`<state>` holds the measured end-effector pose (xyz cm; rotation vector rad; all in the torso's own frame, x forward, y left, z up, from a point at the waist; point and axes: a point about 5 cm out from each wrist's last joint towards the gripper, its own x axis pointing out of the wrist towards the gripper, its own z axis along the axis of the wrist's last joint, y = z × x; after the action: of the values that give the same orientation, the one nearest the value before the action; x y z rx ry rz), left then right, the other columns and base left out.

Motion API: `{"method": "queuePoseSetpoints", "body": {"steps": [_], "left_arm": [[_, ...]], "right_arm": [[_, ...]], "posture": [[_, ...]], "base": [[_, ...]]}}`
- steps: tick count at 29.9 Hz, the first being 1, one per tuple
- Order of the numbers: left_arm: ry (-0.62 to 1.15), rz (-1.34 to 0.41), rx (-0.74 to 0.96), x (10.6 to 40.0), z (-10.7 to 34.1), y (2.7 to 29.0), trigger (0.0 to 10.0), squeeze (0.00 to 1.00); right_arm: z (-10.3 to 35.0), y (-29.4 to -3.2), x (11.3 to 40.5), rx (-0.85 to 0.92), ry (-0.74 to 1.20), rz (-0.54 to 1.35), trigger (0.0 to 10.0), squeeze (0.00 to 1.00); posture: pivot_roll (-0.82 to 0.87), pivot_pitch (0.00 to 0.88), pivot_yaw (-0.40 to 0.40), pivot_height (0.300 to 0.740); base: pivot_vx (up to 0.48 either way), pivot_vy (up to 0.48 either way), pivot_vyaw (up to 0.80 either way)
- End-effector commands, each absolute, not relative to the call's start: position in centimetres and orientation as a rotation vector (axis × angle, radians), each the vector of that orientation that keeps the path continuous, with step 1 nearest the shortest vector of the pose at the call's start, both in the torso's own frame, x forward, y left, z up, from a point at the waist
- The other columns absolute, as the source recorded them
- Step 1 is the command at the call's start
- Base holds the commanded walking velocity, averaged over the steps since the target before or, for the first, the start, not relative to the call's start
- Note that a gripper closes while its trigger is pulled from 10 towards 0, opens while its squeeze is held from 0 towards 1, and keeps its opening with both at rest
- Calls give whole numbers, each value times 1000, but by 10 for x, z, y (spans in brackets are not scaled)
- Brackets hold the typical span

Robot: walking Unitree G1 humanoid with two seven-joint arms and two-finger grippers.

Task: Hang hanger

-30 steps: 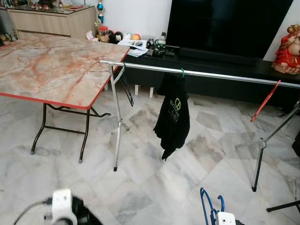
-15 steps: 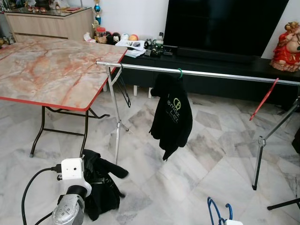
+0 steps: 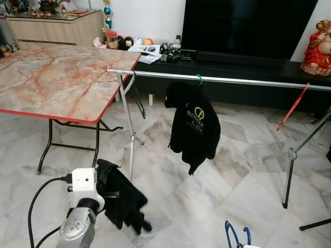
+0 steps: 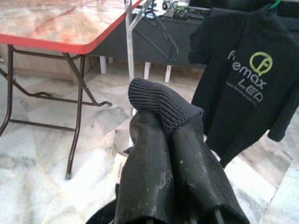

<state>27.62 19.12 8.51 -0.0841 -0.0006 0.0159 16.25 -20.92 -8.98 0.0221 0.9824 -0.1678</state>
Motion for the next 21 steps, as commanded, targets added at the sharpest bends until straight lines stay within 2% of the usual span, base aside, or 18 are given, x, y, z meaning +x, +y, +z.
{"method": "queuePoseSetpoints", "body": {"steps": [1, 6, 21], "left_arm": [[-41, -4, -70, 281, 97, 186, 10000, 0], [-24, -11, -71, 283, 96, 185, 10000, 0], [-3, -20, -73, 283, 95, 181, 10000, 0]], "right_arm": [[-90, -210, 162, 19, 975, -174, 10000, 0], [-87, -210, 168, 19, 964, -168, 10000, 0], [-85, -213, 172, 14, 959, -155, 10000, 0]], "posture": [[157, 0, -17, 740], [158, 2, -16, 740], [161, 6, -17, 740]], "base": [[0, 0, 0], [0, 0, 0], [0, 480, 0]]}}
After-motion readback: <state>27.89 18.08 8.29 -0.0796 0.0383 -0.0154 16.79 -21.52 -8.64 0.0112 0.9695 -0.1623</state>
